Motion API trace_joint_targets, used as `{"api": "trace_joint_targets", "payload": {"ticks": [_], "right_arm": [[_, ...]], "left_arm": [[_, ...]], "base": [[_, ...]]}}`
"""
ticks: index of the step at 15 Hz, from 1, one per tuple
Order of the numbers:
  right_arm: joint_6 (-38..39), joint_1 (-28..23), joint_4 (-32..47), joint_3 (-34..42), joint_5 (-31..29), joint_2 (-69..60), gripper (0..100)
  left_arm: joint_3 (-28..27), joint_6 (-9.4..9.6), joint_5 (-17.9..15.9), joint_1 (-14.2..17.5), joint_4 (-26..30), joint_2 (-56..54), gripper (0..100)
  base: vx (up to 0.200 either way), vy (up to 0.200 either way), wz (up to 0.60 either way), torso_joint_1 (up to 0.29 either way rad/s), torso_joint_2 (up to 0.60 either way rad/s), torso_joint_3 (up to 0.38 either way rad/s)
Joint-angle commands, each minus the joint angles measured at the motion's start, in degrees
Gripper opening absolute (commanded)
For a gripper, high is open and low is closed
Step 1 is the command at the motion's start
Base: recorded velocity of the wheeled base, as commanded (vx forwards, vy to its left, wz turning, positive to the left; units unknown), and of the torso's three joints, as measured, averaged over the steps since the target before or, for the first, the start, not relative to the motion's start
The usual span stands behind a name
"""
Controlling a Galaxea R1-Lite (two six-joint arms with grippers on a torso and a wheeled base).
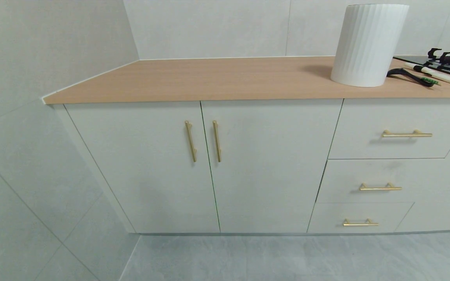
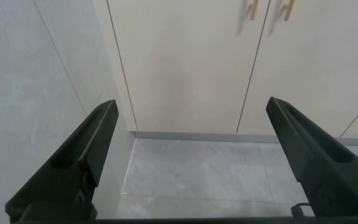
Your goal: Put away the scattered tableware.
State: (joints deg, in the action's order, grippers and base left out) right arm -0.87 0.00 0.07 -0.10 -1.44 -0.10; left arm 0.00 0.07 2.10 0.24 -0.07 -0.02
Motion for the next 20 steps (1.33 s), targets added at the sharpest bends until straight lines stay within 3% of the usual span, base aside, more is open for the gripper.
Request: {"api": "trace_joint_targets", "payload": {"ticks": [1, 13, 20], "right_arm": [[0.0, 0.0, 0.0, 0.0, 0.0, 0.1, 100], [0.0, 0.0, 0.0, 0.0, 0.0, 0.1, 100], [0.0, 0.0, 0.0, 0.0, 0.0, 0.2, 100]], "left_arm": [[0.0, 0.01, 0.0, 0.0, 0.0, 0.0, 100], [0.0, -0.25, 0.0, 0.0, -0.1, 0.0, 100], [0.0, -0.16, 0.0, 0.0, 0.0, 0.0, 100]], "base": [[0.0, -0.2, 0.0, 0.002, 0.0, 0.007], [0.0, -0.2, 0.0, 0.001, 0.0, 0.003], [0.0, 0.0, 0.0, 0.0, 0.0, 0.0]]}}
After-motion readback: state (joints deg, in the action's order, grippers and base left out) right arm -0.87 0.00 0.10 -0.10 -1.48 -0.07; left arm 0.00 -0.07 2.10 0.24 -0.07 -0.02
